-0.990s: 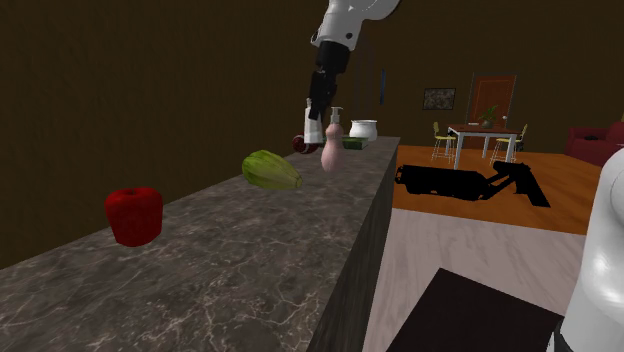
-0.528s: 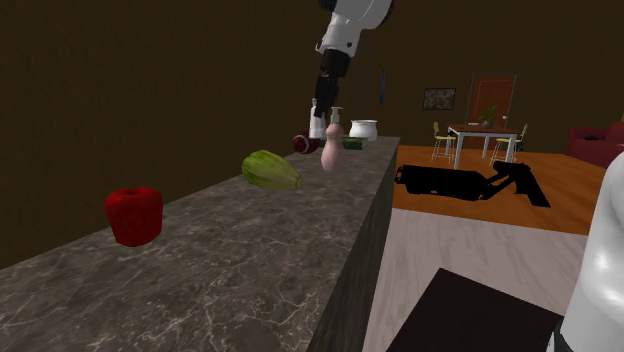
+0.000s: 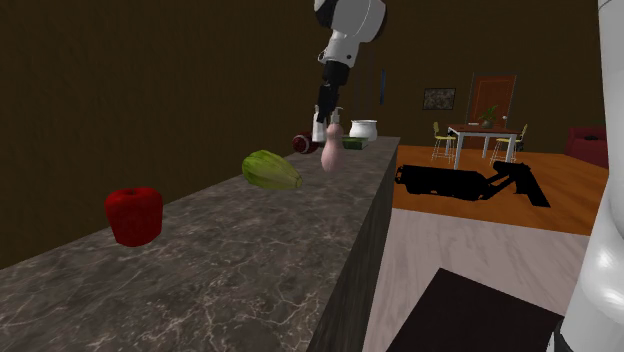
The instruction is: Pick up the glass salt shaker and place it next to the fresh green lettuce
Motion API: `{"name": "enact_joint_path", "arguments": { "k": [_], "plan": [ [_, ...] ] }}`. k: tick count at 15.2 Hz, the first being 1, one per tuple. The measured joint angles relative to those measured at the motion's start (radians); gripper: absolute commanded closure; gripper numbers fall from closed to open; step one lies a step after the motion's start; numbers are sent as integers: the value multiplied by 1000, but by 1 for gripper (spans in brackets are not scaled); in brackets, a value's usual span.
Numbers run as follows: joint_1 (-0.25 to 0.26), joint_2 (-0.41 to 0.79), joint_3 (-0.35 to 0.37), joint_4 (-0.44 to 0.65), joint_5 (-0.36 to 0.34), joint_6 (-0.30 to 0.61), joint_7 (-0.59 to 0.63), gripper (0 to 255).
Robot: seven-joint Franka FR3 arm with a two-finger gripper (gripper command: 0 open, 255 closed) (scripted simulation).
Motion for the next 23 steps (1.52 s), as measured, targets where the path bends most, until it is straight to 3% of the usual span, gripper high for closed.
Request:
{"name": "enact_joint_path", "arguments": {
  "k": [23],
  "plan": [
    [5, 62, 19, -222, 60, 266, -93, 255]
  ]
}}
